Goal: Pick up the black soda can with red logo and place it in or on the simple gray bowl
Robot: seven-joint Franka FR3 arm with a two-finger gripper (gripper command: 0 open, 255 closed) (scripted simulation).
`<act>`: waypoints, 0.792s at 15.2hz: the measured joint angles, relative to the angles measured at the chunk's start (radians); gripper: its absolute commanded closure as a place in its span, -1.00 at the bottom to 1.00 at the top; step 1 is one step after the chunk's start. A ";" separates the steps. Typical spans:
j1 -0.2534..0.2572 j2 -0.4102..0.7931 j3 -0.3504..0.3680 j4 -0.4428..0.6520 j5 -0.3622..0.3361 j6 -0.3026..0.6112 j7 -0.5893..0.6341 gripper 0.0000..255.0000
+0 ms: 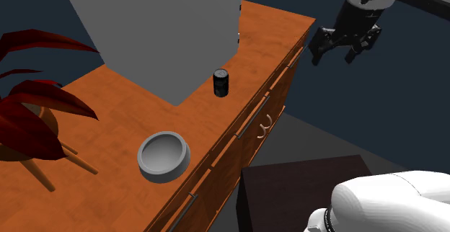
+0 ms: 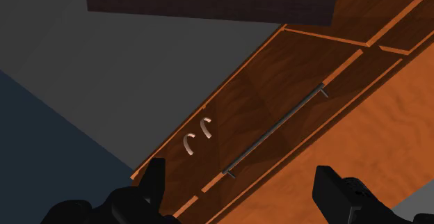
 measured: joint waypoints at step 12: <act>0.036 0.279 0.162 0.052 0.058 0.216 0.169 -1.00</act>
